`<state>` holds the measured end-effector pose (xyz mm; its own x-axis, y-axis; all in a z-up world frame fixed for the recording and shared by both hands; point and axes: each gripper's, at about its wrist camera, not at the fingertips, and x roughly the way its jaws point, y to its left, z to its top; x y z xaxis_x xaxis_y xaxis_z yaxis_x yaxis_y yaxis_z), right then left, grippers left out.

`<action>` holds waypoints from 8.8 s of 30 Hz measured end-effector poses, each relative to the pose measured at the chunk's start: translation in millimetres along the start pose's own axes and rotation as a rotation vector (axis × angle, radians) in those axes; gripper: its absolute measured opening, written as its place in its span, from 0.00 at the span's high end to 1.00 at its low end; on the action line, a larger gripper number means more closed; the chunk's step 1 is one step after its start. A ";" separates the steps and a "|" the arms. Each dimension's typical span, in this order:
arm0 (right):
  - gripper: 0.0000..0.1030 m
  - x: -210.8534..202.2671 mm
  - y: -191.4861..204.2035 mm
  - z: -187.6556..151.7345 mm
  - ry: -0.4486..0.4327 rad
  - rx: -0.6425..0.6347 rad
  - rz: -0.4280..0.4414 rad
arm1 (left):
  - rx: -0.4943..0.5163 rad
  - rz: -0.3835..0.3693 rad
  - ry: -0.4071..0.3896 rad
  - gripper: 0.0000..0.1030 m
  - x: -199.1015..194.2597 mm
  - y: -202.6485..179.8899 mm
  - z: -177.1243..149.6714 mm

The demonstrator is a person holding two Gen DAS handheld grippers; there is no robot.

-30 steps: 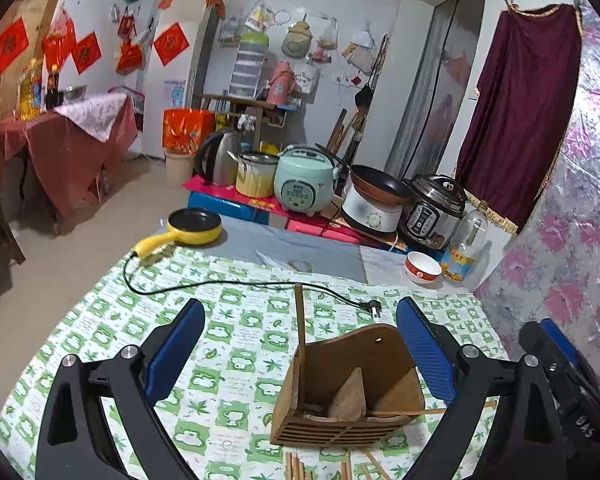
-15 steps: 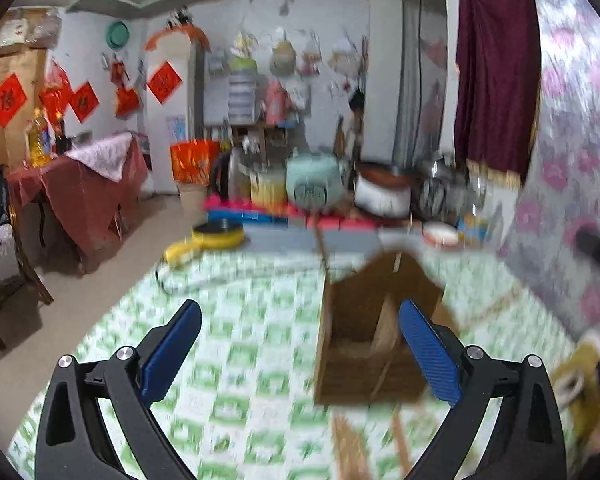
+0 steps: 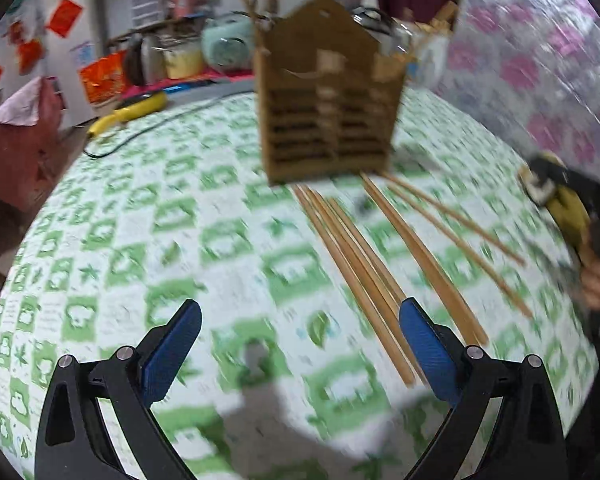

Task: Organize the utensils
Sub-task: 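Close the left tool on another chopstick while the right tool grasps one, then carry both held chopsticks up over the holder and insert them, then open both tools to drop the chopsticks into the holder, then withdraw, then close the left tool on a loose chopstick while the right tool grasps another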

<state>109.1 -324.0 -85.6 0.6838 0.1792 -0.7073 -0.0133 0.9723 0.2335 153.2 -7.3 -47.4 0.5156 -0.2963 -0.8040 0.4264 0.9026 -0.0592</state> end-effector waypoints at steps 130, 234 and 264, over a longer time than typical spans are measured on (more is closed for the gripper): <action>0.93 -54.9 99.4 162.4 -0.263 -0.062 0.220 | 0.002 0.024 0.100 0.54 18.5 -4.3 90.5; 0.10 -55.1 71.9 153.7 -0.394 0.115 0.181 | -0.247 0.370 -0.622 0.05 -63.6 -2.9 179.4; 0.06 -8.6 28.4 -14.1 -0.042 -0.053 0.018 | 0.050 0.125 -0.066 0.05 -8.0 -18.4 -9.7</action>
<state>92.6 -295.7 -82.3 0.7128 0.1911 -0.6748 -0.0635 0.9758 0.2093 134.0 -18.6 -45.7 0.6138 -0.2038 -0.7627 0.3916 0.9175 0.0699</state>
